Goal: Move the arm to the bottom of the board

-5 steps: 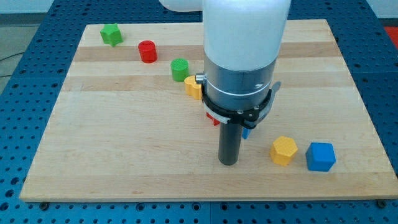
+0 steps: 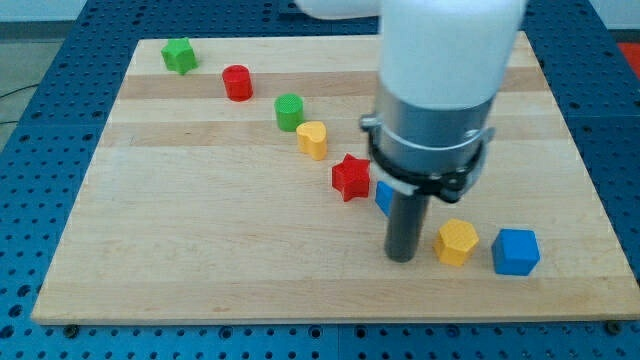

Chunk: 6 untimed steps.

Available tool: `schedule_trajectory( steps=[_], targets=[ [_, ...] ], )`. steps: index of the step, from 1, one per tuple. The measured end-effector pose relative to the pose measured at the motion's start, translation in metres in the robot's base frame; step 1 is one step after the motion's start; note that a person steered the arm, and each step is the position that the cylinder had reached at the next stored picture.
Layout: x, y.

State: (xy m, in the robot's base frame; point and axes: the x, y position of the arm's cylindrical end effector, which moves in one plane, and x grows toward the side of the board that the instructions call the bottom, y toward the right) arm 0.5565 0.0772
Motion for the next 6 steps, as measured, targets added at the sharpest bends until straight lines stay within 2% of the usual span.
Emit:
schedule_trajectory(
  steps=[1, 2, 3, 4, 6],
  targets=[
    [0.0, 0.013],
    [0.024, 0.019],
    [0.012, 0.034],
    [0.006, 0.025],
    [0.062, -0.011]
  ],
)
